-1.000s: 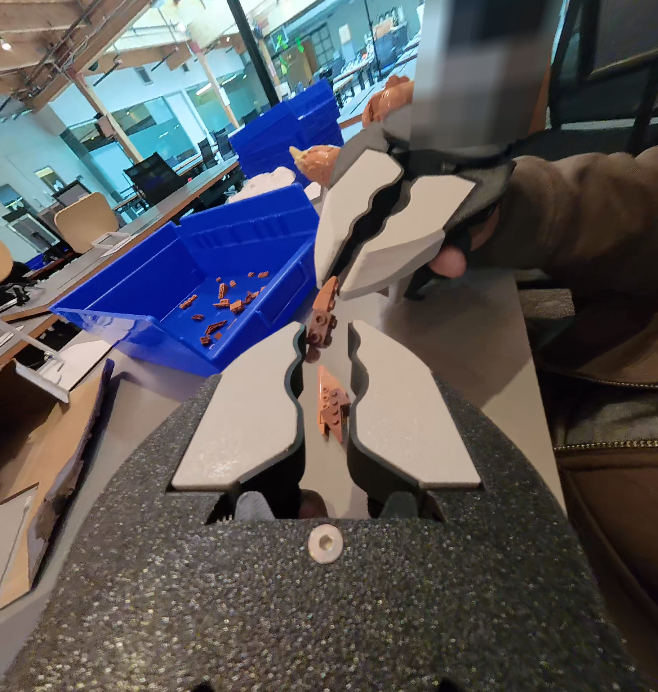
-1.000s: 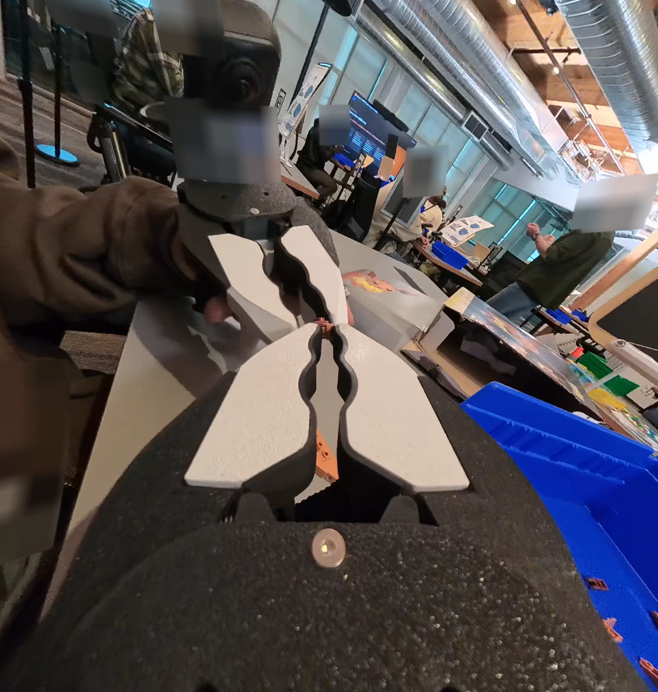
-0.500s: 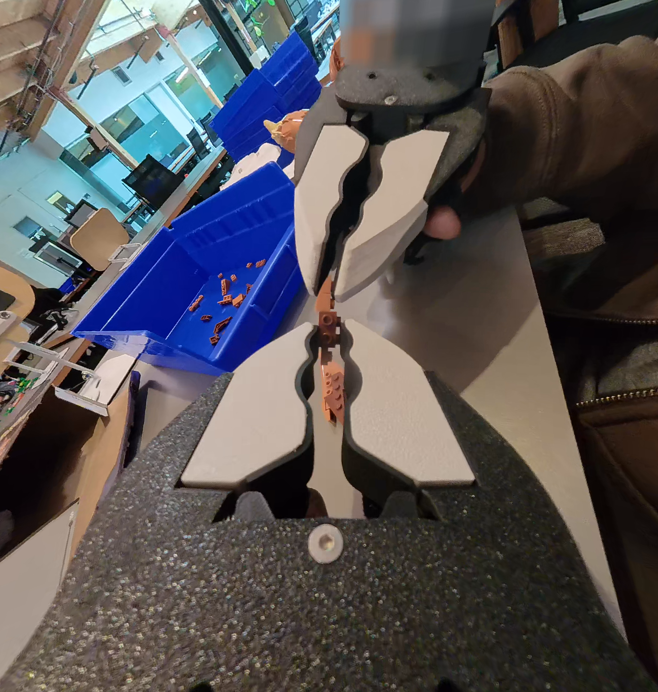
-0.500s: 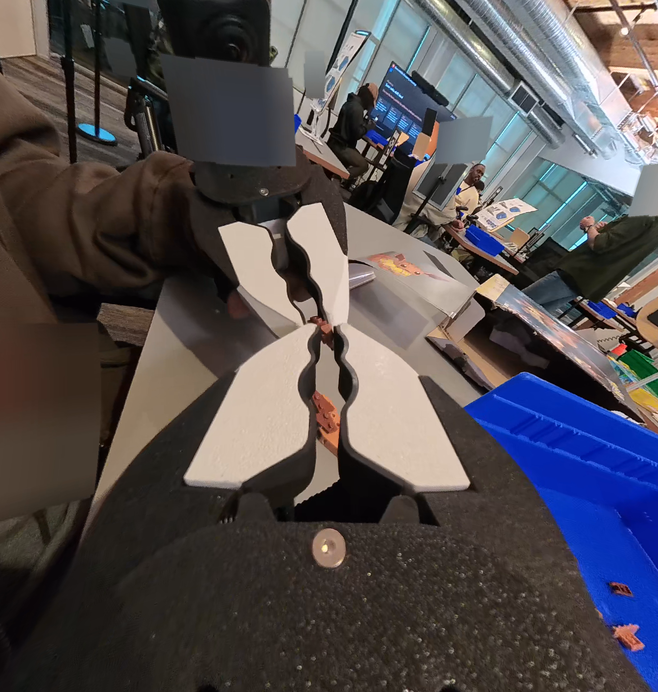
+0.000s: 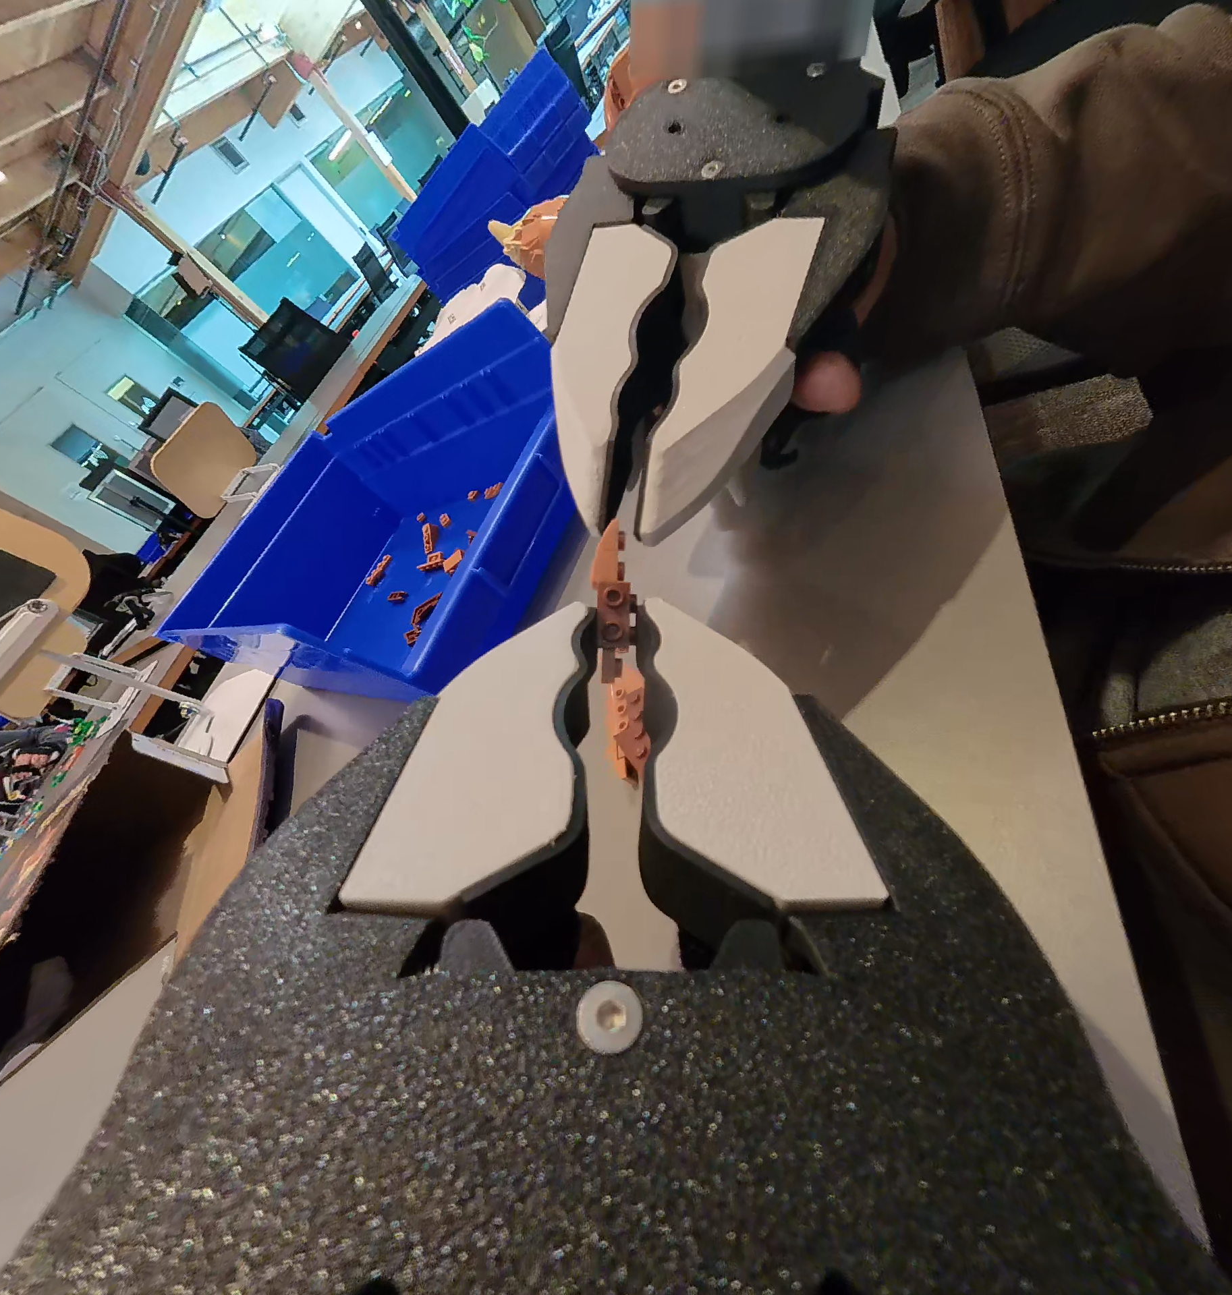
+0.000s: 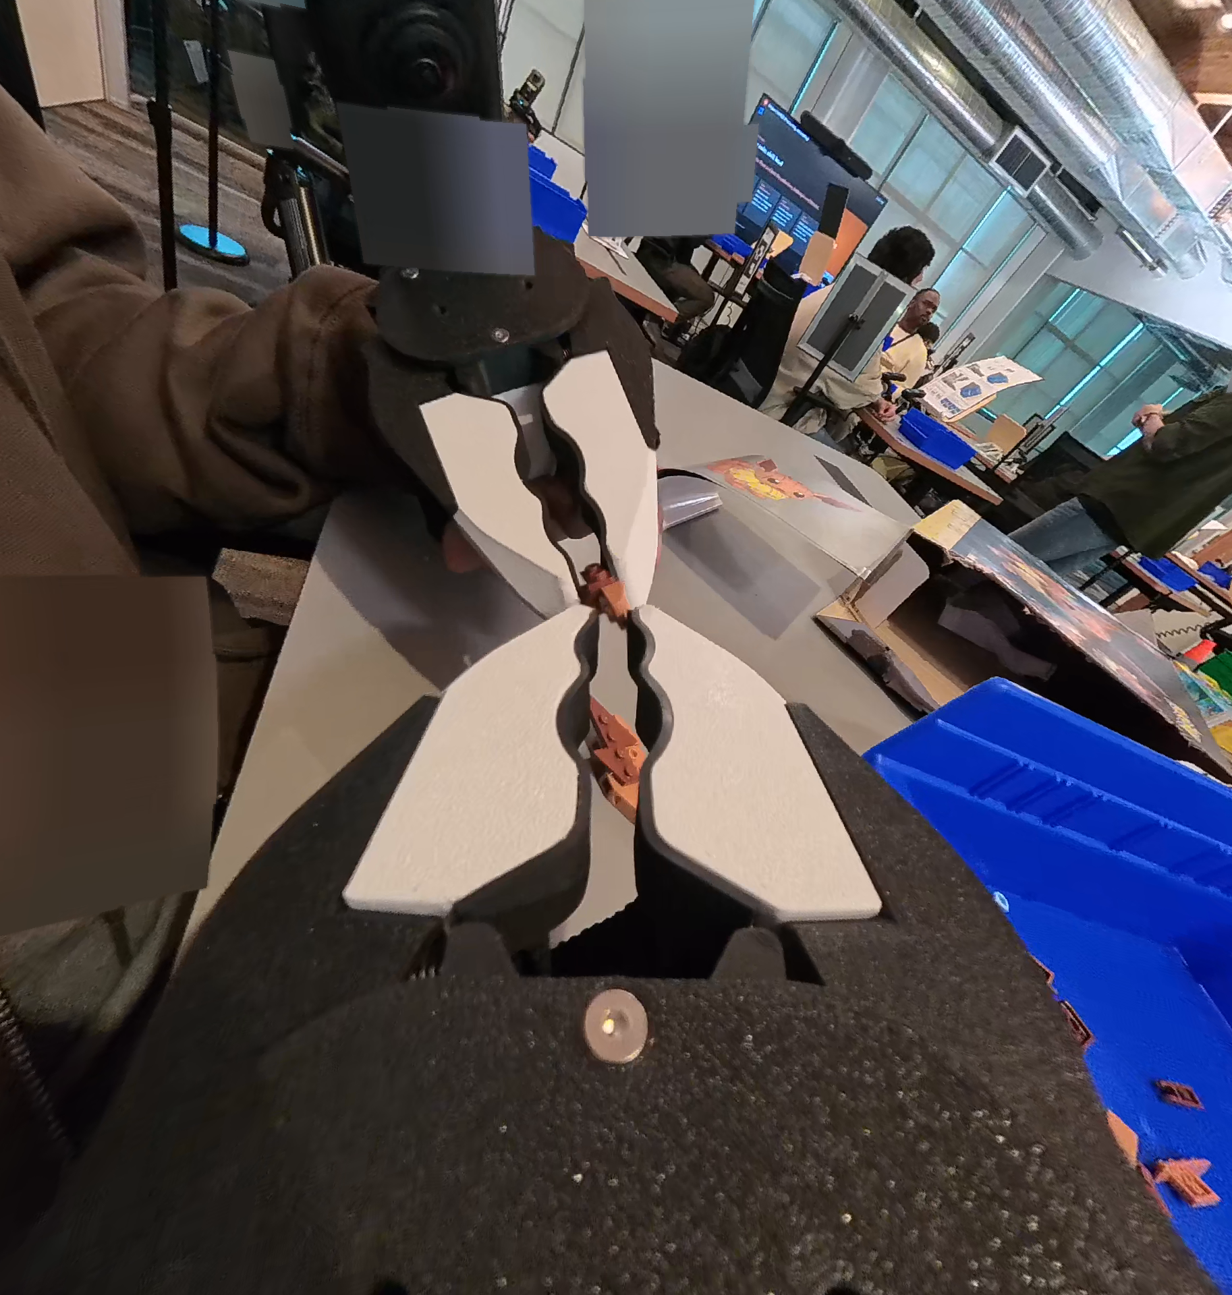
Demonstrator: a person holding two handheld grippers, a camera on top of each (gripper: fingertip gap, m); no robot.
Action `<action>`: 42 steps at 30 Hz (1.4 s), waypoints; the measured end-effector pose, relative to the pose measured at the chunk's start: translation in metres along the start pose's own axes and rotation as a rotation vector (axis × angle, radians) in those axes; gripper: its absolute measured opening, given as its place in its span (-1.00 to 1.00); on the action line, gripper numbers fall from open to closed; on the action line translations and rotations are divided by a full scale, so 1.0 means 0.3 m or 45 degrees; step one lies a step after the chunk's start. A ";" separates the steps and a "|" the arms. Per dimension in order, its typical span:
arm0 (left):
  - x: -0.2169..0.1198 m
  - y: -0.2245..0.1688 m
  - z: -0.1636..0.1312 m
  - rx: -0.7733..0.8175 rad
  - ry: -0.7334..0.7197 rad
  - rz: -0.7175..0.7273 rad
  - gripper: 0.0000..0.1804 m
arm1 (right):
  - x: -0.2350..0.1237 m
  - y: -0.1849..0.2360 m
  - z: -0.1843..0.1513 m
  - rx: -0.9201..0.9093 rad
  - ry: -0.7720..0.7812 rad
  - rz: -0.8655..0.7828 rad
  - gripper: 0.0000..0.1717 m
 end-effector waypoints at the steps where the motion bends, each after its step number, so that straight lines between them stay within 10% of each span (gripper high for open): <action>1: -0.001 0.000 0.000 -0.001 0.000 -0.003 -0.89 | 0.000 0.000 0.000 0.002 -0.002 0.002 -0.92; 25: 0.025 -0.052 -0.007 0.485 0.060 0.168 -0.90 | 0.007 -0.052 -0.052 0.449 0.082 0.034 -0.95; 29: 0.031 -0.038 -0.018 0.443 0.095 0.188 -0.89 | -0.011 -0.090 -0.057 0.465 0.070 -0.125 -0.94; 34: 0.021 -0.022 -0.005 0.351 0.045 0.203 -0.89 | -0.089 -0.265 -0.184 0.667 0.457 -0.868 -0.74; 42: 0.019 0.010 -0.009 0.140 0.058 0.207 -0.89 | -0.112 -0.227 -0.146 0.586 0.306 -0.823 -0.68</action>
Point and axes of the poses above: each gripper's, where its closed fingertips meet, x out along the fingers, z out of its top, y = z × x across the jaws, the point moved 8 cm from there along -x, back along the fingers, and after that the axes turned 14 degrees about -x, right-handed, at the moved point
